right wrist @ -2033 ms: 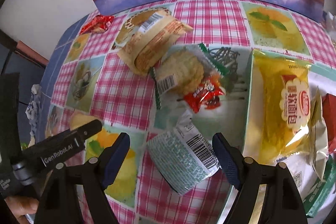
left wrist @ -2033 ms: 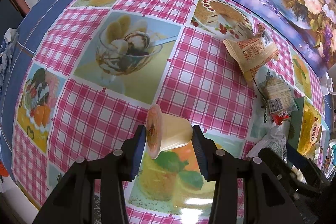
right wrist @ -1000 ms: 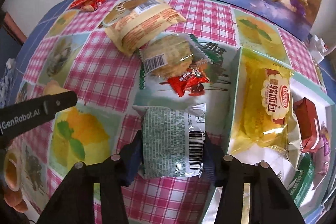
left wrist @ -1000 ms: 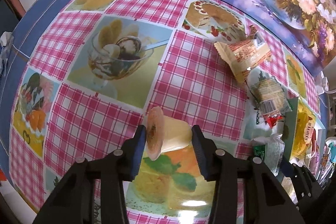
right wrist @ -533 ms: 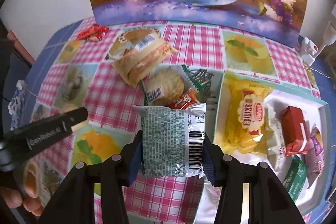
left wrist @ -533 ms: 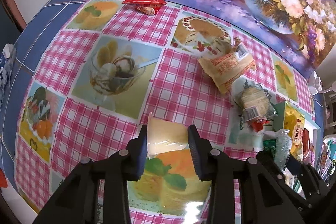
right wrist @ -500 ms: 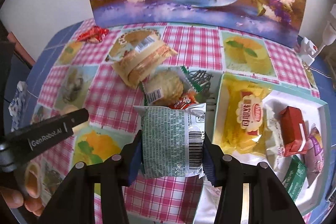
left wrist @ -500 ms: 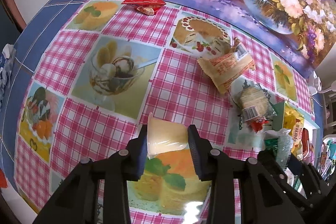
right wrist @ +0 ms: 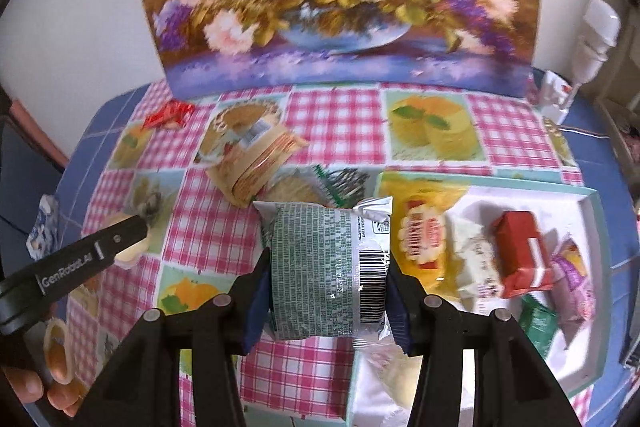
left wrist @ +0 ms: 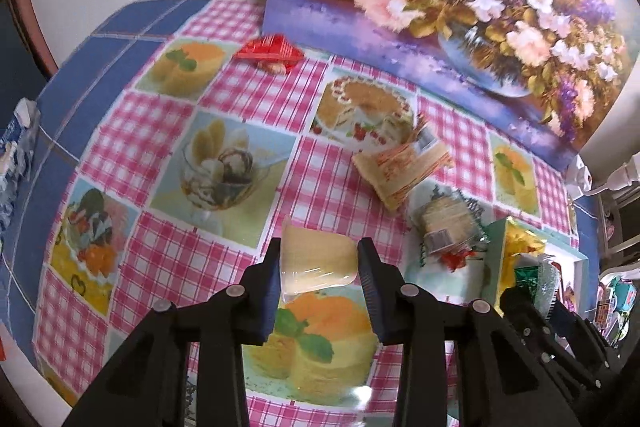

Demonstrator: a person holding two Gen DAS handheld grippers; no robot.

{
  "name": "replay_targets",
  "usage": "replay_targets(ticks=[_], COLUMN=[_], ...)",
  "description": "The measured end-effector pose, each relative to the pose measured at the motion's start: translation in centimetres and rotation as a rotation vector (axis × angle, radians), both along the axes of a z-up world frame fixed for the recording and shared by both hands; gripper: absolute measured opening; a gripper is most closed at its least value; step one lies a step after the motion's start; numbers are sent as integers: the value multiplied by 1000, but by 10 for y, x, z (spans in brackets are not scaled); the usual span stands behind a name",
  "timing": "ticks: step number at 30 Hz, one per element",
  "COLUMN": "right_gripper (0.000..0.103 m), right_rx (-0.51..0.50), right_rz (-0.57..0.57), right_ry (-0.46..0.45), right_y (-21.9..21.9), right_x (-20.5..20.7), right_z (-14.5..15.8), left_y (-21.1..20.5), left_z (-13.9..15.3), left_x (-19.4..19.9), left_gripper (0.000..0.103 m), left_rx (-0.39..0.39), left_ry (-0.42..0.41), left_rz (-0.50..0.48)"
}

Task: Organize snacks
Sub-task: 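Carry the jelly cup with left tool while right tool carries the biscuit roll to tray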

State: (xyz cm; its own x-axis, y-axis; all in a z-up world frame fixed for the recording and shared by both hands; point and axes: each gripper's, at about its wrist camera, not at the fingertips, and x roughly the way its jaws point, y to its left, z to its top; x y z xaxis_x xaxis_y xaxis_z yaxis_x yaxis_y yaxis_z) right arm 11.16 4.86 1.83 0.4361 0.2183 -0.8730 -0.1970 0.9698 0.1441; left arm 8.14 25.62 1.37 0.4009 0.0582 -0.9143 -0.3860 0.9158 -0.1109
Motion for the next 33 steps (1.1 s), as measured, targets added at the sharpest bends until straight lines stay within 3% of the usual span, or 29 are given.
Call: replay_targets(ticks=[15,21,33], right_gripper=[53,53,53], right_rx=[55,79,98], right_rz=[-207,-309,-466], right_ry=[-58,-47,-33], right_y=[-83,-123,-195], right_x=[3,4,-5], right_z=[30,31,29], left_y=[-69,-111,-211], left_z=[53,61,60], left_x=[2,7,13], left_gripper=[38,38,38], left_rx=[53,29,60], left_ry=[-132,-158,-144], left_rz=[-113,-201,-408])
